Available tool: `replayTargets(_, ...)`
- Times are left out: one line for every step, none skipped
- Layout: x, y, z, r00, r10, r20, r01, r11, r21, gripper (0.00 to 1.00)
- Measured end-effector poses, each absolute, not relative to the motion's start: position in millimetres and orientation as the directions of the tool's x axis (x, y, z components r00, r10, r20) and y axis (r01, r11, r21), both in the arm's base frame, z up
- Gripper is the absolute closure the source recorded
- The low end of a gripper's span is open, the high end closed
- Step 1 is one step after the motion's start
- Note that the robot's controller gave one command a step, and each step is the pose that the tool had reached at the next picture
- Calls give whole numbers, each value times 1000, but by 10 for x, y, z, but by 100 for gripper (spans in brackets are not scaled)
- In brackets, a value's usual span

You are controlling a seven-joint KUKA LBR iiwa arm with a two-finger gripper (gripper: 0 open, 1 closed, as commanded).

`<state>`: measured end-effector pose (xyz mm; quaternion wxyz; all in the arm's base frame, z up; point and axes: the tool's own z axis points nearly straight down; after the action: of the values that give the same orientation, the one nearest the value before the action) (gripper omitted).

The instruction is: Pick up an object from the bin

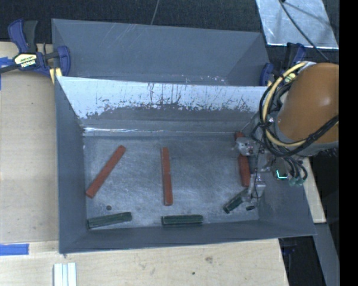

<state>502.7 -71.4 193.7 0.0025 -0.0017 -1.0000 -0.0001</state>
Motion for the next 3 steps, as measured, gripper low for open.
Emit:
replayTargets(5077,-770,1778,-999,33,-14,33,999,-1,0)
replayTargets(5078,-957,1074,-992,127,-6,127,992,0,0)
replayTargets(4980,-926,778,-999,50,-1,50,999,-1,0)
